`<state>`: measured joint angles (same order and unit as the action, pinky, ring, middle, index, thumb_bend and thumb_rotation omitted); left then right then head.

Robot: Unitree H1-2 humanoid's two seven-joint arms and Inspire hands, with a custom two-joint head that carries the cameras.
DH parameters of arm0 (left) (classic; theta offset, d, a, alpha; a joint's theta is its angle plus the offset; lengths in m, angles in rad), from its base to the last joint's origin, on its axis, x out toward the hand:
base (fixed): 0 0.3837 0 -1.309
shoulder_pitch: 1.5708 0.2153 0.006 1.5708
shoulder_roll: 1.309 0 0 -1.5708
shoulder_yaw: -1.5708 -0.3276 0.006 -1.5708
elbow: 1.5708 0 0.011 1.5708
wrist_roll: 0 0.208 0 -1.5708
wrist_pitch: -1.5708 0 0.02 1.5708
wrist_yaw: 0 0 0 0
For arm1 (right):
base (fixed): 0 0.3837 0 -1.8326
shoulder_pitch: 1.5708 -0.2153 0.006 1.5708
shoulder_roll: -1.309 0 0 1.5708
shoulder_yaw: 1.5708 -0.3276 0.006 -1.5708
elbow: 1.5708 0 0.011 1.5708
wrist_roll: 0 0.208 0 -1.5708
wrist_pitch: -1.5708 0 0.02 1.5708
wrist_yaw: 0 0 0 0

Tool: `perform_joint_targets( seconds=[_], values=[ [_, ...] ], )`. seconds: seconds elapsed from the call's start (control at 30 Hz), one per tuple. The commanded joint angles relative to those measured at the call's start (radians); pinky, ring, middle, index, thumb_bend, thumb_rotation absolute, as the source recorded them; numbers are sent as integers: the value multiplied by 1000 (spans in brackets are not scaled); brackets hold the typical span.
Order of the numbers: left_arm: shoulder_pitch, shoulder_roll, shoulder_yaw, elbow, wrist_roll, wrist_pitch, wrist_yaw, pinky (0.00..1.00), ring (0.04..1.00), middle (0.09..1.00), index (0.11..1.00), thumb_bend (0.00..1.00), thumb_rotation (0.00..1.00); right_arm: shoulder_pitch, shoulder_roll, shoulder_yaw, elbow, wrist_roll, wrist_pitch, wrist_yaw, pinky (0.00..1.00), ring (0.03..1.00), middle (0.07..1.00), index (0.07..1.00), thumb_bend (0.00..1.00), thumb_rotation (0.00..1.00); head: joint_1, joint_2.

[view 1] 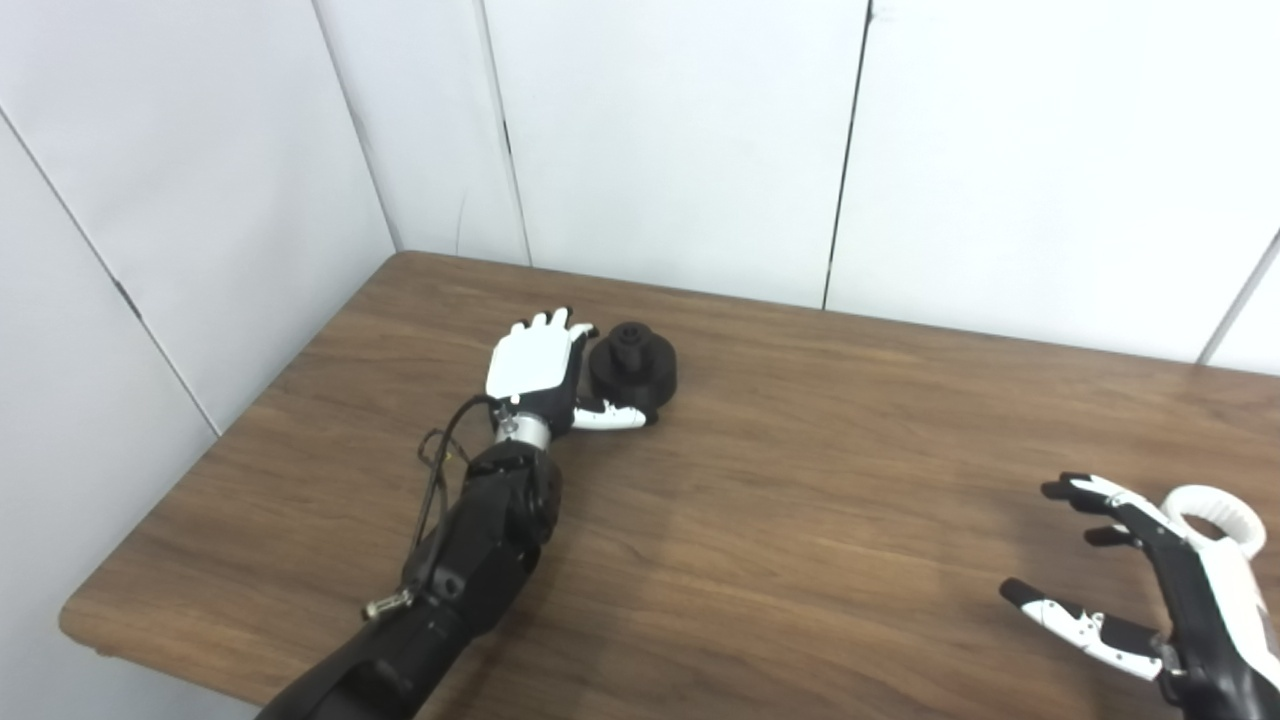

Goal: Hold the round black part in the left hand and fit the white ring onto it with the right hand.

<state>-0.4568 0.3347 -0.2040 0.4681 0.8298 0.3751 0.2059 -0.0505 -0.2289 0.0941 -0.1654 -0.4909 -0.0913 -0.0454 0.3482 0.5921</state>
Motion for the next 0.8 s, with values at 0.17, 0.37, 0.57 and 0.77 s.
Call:
perform_joint_targets(
  seconds=[0.17, 0.37, 0.57, 0.77],
  values=[
    [-82, -15, 30, 42, -77, -62, 90, 1000, 1000, 1000, 786, 1000, 515, -12, -14, -18, -61, 5, -11, 9, 656, 770, 803, 708, 667, 225, -2, 10],
    [-79, -30, 51, 61, -148, -144, 137, 1000, 1000, 1000, 665, 942, 335, -4, -8, -24, -76, 4, 0, 19, 651, 766, 801, 707, 659, 195, -5, 17],
    [-74, -33, 62, 70, -186, -184, 164, 1000, 1000, 1000, 587, 888, 234, 0, -8, -29, -77, 3, -2, 24, 648, 767, 802, 709, 652, 200, -4, 19],
    [-71, -29, 58, 67, -196, -188, 163, 1000, 1000, 1000, 572, 875, 210, 4, -6, -33, -76, 4, -3, 25, 655, 770, 805, 712, 646, 200, -2, 23]
  ],
)
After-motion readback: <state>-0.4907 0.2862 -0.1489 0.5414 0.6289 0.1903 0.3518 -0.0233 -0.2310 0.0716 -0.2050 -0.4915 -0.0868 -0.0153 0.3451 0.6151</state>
